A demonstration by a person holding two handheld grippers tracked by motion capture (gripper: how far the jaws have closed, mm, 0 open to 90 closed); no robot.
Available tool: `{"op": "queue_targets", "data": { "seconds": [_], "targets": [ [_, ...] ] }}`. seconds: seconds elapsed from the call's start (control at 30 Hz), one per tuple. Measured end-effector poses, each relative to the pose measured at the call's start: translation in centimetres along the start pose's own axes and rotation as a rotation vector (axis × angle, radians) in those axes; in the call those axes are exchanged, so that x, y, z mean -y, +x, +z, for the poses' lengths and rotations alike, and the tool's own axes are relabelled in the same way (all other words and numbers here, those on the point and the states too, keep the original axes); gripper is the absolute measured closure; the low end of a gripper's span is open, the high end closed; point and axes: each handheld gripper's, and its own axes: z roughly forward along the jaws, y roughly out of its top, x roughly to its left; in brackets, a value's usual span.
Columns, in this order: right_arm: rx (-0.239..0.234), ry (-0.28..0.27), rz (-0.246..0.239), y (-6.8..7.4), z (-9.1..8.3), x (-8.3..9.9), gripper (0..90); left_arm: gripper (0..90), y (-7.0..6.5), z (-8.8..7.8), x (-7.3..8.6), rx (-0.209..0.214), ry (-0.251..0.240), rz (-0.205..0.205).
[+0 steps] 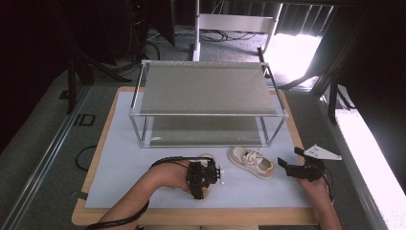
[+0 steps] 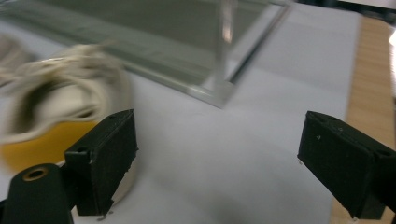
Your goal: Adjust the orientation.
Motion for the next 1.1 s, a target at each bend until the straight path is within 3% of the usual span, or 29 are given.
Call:
{"op": "queue_targets", "data": {
  "seconds": [0.13,0.2,0.23,0.43,0.53,0.63,0.67,0.7,0.73,0.77,0.87,1.03,1.1],
  "targets": [
    [-0.082,0.046,-0.124,-0.1,-1.7,-2.2,12.6,57.3,0.0,-0.1,0.1,0.002,0.008,-0.004],
    [-0.165,0.098,-0.198,0.0,-2.4,-3.5,24.6,57.3,0.0,-0.1,0.0,0.001,0.015,-0.002],
    [-0.192,0.135,-0.235,0.1,-2.6,-4.1,25.0,57.3,0.0,-0.1,0.0,0.001,0.017,-0.003],
    [-0.255,0.259,-0.445,2.8,-3.1,-7.6,30.6,57.3,0.0,0.0,-0.2,0.002,0.024,-0.008],
    [-0.279,0.342,-0.534,4.5,-2.4,-8.9,31.6,57.4,0.0,0.1,-0.4,0.000,0.026,-0.005],
    [-0.312,0.413,-0.645,6.5,-1.6,-9.5,40.1,57.3,0.0,0.1,-0.4,0.006,0.029,-0.011],
    [-0.312,0.413,-0.645,6.5,-1.6,-9.5,40.1,57.3,0.0,0.1,-0.4,0.006,0.029,-0.011],
    [-0.308,0.454,-0.743,7.7,-1.2,-9.7,43.6,57.3,0.0,0.1,-0.4,0.010,0.029,-0.016],
    [-0.308,0.454,-0.743,7.7,-1.2,-9.7,43.6,57.4,0.0,0.1,-0.4,0.010,0.029,-0.016],
    [-0.322,0.509,-0.810,8.5,-0.8,-9.8,48.8,57.3,0.0,0.1,-0.4,0.011,0.028,-0.017],
    [-0.329,0.568,-0.919,9.3,-0.2,-10.0,53.7,57.4,0.1,0.2,-0.4,0.013,0.030,-0.016],
    [-0.377,0.713,-1.001,10.5,1.5,-10.5,60.6,57.3,0.1,0.4,-0.5,0.015,0.032,-0.009],
    [-0.370,0.746,-1.034,10.8,2.4,-10.6,62.7,57.3,0.2,0.4,-0.5,0.017,0.030,-0.008]
  ]
}}
